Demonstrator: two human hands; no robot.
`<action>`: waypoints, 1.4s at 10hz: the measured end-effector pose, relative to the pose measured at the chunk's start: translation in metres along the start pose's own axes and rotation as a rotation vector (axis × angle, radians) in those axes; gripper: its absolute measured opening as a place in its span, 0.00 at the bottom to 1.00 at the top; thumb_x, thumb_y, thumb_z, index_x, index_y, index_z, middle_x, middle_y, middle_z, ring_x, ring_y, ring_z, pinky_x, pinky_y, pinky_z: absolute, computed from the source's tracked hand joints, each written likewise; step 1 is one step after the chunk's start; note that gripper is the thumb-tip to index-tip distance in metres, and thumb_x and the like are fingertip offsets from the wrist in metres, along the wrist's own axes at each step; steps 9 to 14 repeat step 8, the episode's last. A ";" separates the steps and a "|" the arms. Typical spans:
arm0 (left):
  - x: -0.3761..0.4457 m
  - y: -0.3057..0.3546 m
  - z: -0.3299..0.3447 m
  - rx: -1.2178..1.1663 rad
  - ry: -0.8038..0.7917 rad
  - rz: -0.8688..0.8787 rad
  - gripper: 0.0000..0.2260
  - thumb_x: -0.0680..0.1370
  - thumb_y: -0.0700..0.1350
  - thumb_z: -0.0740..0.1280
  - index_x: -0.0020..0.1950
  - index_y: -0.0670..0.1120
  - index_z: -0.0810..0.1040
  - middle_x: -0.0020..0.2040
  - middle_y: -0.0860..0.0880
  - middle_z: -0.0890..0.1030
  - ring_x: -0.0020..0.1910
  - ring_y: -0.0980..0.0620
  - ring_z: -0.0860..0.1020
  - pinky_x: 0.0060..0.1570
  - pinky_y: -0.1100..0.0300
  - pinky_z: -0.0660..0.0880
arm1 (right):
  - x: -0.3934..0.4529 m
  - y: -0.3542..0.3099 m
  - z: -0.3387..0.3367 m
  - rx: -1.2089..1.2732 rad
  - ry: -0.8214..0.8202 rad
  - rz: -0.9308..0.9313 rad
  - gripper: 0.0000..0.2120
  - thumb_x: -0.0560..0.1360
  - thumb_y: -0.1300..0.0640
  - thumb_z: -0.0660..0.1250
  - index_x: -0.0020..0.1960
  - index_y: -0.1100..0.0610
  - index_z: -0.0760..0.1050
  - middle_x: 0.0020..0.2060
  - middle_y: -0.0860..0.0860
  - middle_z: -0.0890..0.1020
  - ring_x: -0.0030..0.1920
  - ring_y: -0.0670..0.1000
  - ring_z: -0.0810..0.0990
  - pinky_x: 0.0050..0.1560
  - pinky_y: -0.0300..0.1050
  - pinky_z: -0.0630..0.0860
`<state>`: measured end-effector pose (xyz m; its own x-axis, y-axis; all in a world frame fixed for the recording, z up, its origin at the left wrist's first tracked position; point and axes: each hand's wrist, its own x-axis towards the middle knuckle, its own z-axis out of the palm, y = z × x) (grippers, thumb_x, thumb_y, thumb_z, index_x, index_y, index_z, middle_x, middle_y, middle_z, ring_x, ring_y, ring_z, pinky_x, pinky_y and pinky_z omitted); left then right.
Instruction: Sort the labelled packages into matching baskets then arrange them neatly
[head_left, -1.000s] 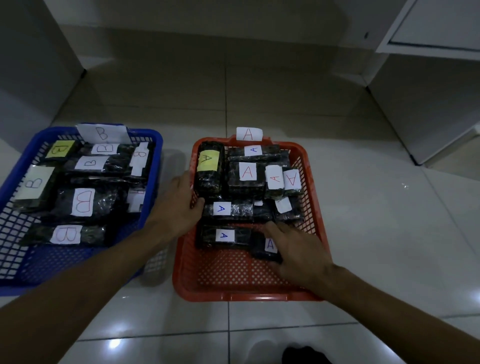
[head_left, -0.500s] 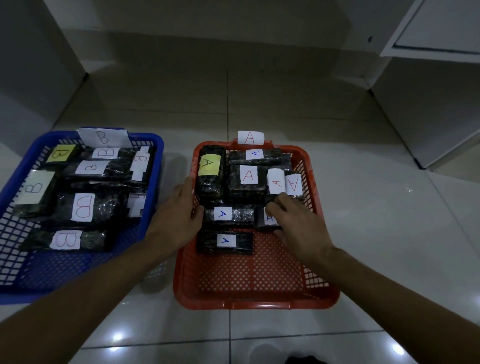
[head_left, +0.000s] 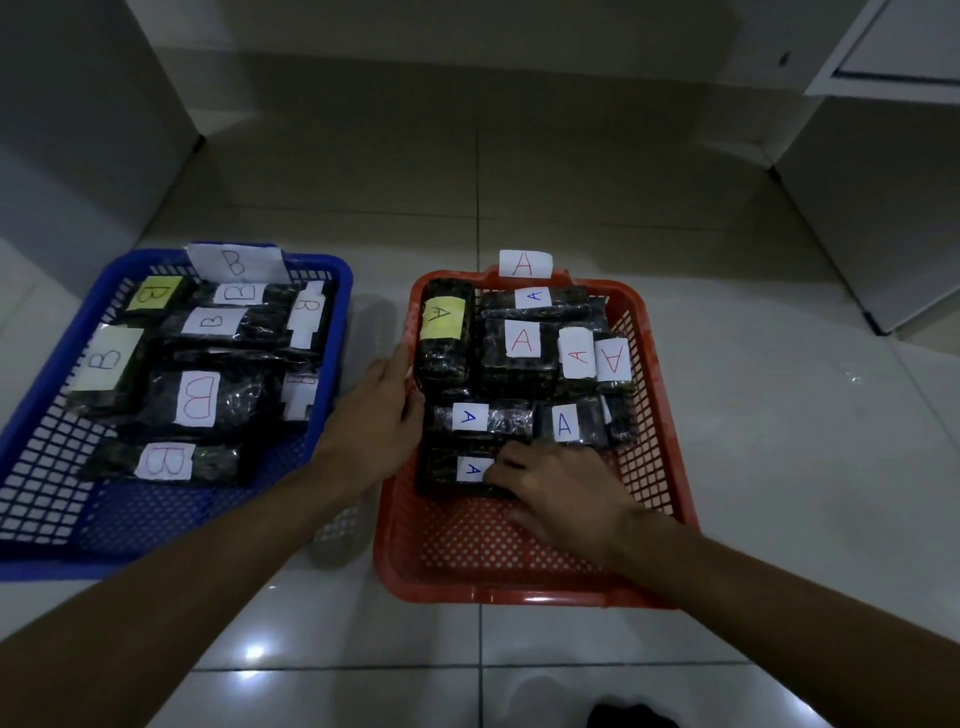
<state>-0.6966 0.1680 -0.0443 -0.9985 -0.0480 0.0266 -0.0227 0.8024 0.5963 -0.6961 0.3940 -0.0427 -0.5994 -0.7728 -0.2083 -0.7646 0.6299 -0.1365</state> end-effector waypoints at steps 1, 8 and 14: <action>-0.002 0.000 0.000 0.013 -0.012 0.005 0.27 0.81 0.46 0.58 0.78 0.51 0.52 0.55 0.49 0.72 0.49 0.54 0.73 0.44 0.62 0.69 | 0.008 -0.002 0.005 -0.010 0.028 0.004 0.18 0.78 0.58 0.66 0.67 0.51 0.71 0.62 0.51 0.74 0.57 0.55 0.78 0.50 0.54 0.80; -0.007 -0.003 -0.018 0.114 -0.010 0.070 0.18 0.81 0.51 0.56 0.70 0.48 0.65 0.57 0.48 0.72 0.54 0.50 0.74 0.52 0.52 0.75 | 0.007 0.022 -0.023 0.349 0.505 0.160 0.12 0.77 0.43 0.61 0.51 0.48 0.77 0.44 0.41 0.78 0.39 0.42 0.78 0.37 0.45 0.80; -0.007 -0.003 -0.018 0.114 -0.010 0.070 0.18 0.81 0.51 0.56 0.70 0.48 0.65 0.57 0.48 0.72 0.54 0.50 0.74 0.52 0.52 0.75 | 0.007 0.022 -0.023 0.349 0.505 0.160 0.12 0.77 0.43 0.61 0.51 0.48 0.77 0.44 0.41 0.78 0.39 0.42 0.78 0.37 0.45 0.80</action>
